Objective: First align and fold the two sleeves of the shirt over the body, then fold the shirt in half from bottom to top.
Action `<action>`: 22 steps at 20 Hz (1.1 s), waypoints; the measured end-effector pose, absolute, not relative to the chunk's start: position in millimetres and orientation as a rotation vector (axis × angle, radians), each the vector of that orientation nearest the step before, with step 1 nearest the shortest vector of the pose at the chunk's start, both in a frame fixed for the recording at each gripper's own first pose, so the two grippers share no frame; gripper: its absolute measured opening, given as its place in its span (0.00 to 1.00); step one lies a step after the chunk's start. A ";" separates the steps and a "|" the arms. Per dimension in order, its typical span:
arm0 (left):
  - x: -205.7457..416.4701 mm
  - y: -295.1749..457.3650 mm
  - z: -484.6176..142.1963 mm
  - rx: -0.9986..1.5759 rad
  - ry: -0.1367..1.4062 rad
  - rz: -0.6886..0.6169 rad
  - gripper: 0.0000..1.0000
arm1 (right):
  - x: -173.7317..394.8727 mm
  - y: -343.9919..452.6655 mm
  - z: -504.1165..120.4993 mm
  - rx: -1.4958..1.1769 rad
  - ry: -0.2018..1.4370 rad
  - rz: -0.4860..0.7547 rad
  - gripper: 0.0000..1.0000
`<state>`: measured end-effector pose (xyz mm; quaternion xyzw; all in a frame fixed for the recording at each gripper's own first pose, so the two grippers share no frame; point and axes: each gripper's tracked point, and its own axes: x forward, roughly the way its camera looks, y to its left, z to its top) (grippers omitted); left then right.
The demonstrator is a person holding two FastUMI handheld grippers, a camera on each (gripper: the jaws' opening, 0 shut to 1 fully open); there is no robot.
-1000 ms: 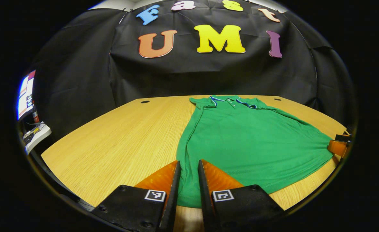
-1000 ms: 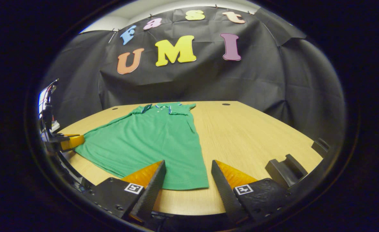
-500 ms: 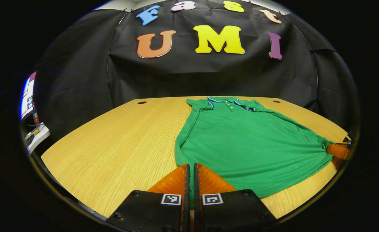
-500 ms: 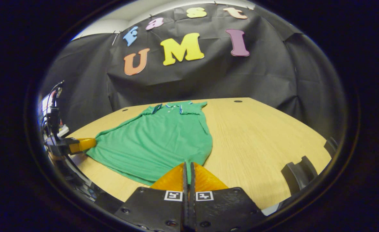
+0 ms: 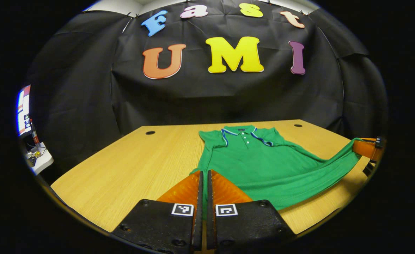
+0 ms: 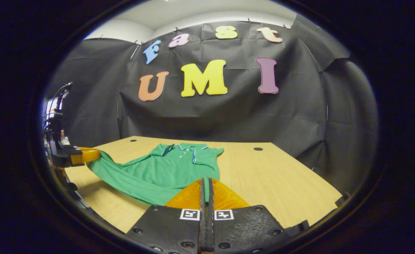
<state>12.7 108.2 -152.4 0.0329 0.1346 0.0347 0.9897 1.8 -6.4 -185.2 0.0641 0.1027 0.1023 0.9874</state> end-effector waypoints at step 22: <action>328.6 157.4 -166.9 0.045 0.086 0.094 0.10 | 374.5 58.7 -189.8 0.042 0.109 0.008 0.00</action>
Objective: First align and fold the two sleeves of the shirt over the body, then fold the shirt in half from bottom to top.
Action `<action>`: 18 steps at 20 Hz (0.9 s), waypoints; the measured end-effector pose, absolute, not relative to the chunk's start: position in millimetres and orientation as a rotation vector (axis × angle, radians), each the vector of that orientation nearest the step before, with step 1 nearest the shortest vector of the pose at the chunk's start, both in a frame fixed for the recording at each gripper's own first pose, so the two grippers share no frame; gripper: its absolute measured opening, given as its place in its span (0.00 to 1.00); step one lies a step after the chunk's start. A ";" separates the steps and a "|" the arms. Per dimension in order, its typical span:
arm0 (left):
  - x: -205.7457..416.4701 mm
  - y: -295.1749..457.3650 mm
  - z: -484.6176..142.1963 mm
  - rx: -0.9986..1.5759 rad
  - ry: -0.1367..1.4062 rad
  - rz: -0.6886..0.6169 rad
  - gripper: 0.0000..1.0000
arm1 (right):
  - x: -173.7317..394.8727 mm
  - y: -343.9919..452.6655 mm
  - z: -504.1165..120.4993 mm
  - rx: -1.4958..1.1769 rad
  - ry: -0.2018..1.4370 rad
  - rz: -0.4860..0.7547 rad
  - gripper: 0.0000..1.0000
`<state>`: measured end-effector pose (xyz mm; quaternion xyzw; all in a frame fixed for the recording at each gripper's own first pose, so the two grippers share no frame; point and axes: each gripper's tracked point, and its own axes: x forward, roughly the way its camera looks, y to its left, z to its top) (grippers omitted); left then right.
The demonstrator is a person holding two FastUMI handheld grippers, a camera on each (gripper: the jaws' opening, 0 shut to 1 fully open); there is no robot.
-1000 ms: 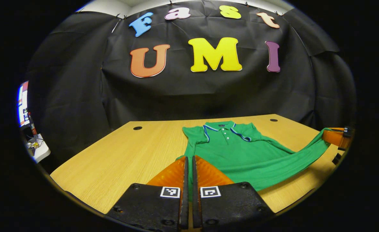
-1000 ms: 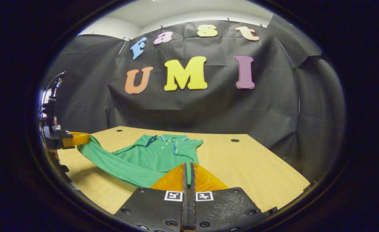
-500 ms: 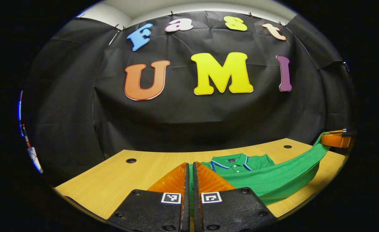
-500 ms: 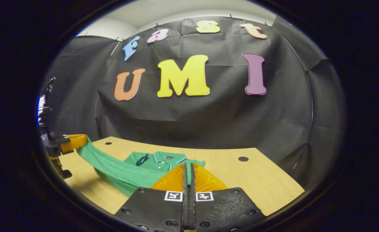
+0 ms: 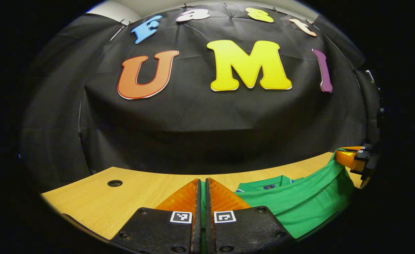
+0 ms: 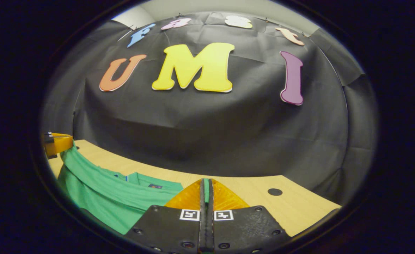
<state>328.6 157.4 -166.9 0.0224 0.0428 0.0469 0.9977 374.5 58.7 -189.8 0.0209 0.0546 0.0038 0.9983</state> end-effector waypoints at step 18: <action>437.3 158.1 -197.2 0.064 0.133 0.064 0.16 | 497.6 50.4 -209.5 0.089 0.152 -0.022 0.02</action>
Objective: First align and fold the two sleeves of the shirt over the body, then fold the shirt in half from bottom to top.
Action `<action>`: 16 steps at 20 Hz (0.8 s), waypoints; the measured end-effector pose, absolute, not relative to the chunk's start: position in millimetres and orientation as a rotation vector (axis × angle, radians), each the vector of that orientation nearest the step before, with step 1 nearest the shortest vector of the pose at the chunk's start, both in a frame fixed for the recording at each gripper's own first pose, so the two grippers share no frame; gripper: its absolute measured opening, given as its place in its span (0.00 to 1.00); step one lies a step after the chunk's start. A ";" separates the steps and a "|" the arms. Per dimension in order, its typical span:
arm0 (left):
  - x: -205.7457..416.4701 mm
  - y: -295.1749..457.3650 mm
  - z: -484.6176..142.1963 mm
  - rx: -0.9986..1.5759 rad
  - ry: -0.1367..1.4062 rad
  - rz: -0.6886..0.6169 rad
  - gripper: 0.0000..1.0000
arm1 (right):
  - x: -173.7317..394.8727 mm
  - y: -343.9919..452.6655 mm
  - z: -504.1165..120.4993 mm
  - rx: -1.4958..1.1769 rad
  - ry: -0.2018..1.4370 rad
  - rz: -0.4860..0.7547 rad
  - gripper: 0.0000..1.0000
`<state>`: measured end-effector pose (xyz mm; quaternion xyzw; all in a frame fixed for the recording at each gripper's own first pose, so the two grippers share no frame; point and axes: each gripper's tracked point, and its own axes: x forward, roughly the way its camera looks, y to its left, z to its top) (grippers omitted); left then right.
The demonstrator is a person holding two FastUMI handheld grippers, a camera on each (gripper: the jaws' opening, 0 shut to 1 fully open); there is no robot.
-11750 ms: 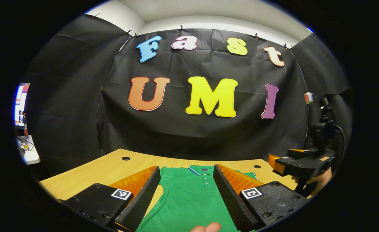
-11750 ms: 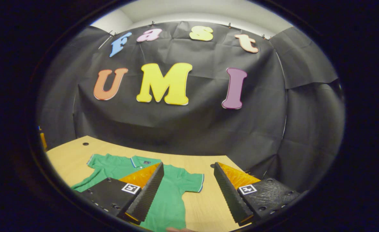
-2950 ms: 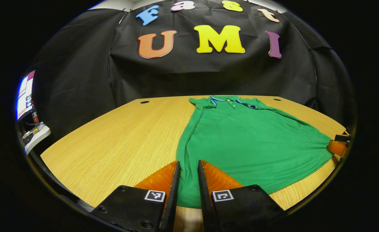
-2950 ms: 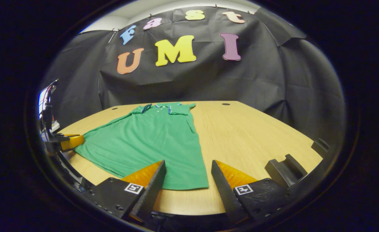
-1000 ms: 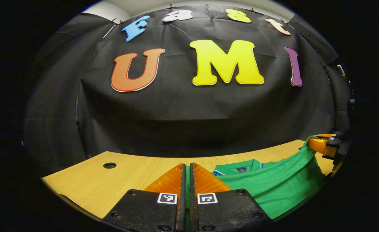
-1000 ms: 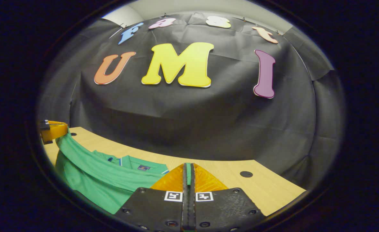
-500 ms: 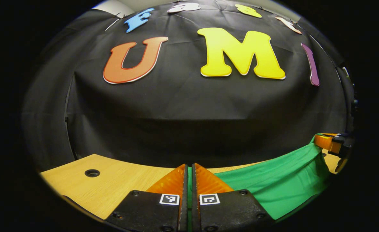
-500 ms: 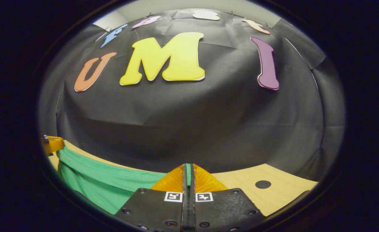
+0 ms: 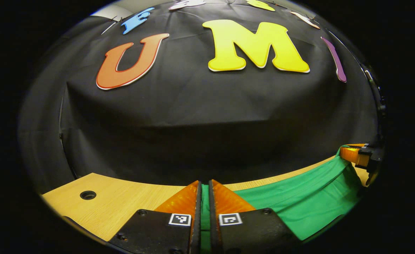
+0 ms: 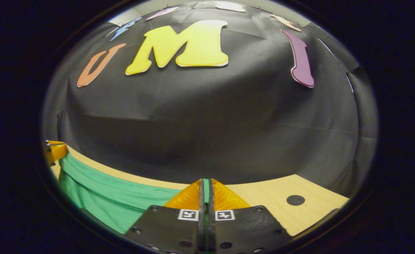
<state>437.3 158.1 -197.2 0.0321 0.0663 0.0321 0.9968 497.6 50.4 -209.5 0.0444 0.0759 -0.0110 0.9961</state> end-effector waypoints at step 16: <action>341.3 171.3 -185.0 0.080 0.092 0.200 1.00 | 387.9 25.1 -139.0 0.043 -0.015 -0.108 0.95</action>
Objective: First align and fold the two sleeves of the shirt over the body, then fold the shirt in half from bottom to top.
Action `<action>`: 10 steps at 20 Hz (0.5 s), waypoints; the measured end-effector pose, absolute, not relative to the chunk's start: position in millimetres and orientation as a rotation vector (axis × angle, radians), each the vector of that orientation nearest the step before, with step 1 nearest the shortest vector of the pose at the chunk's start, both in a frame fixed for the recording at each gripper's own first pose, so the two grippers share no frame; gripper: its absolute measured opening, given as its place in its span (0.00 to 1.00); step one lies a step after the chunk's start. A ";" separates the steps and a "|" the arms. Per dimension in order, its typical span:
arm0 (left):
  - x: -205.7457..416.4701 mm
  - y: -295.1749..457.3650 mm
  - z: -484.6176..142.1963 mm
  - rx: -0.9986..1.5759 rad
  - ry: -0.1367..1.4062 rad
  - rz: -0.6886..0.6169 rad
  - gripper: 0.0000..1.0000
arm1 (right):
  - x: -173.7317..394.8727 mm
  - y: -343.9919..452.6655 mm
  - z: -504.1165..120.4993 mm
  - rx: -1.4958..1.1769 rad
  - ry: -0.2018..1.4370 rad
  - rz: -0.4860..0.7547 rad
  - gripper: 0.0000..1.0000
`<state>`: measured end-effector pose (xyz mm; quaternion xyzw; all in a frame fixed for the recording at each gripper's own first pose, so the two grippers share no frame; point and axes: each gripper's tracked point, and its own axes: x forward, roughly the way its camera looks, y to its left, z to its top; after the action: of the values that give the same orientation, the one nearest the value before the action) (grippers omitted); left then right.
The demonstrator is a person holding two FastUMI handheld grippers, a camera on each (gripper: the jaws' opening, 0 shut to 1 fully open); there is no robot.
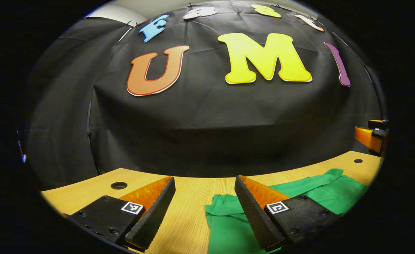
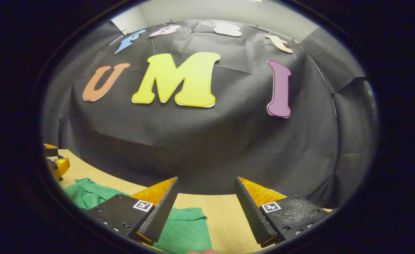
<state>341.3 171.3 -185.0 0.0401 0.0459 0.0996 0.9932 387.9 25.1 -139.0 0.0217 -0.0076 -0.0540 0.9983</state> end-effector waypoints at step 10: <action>209.9 150.2 -182.9 0.077 0.132 0.200 1.00 | 255.1 -19.8 -146.8 0.124 0.051 -0.112 0.96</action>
<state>209.9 150.2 -182.9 0.0385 0.0656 0.0997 0.9921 255.1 -19.8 -146.8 0.0619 0.0255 -0.0561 0.9962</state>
